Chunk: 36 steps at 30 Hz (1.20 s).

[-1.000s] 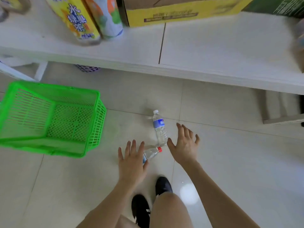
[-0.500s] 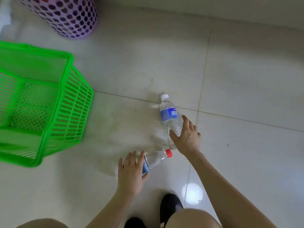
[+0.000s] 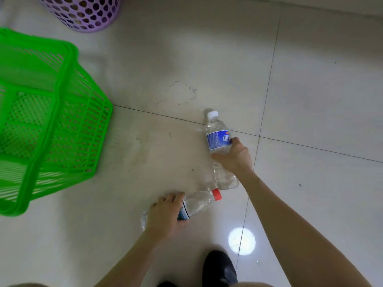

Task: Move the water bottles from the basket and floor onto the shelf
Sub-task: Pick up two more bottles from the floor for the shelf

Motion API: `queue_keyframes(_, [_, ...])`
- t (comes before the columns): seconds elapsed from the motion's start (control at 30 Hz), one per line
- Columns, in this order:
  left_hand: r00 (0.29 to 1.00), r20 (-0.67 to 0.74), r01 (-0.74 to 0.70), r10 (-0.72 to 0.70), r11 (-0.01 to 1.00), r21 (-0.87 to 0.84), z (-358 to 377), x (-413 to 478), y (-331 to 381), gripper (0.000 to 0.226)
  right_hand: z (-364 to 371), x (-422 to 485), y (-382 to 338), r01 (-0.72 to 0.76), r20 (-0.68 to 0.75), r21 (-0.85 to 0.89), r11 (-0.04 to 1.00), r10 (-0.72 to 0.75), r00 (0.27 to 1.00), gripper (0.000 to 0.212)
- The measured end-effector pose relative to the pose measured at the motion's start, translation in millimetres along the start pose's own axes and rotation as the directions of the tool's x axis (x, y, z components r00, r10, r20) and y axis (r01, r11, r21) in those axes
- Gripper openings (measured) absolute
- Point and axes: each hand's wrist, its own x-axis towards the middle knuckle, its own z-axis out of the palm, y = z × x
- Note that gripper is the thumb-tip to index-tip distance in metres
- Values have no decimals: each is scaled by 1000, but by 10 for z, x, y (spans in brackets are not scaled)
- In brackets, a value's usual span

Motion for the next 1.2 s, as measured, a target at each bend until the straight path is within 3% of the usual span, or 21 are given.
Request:
queue_keyframes(0.07, [995,82,59,-51,994,-94,-41,16,-12,69,-19,5,7,-22,6,39,999,21,1000,60])
queue_keyframes(0.13, [981,165,126,-98,977,-172,-95,15,-53,74,-10,-23,66,-45,10,76,996,45,999,60])
queue_keyframes(0.23, [979,169,168,-110,907,-387,-166,-63,-118,83,4,-119,208,-100,14,171,980,99,995,60])
queue_keyframes(0.37, [972,164,235,-169,760,-606,-271,-232,-157,59,-97,-315,317,-162,18,328,931,165,986,51])
queue_keyframes(0.47, [945,179,311,-274,583,-751,-457,-379,-116,54,-264,-538,267,-156,32,375,914,156,987,51])
queue_keyframes(0.73, [888,167,292,-429,244,-925,-1369,-939,138,47,-935,-1385,-299,-70,10,442,894,74,997,57])
queue_keyframes(1.2, [861,110,212,-497,155,-965,-3399,-2256,787,47,-2454,-3076,-1513,17,22,512,859,-33,999,62])
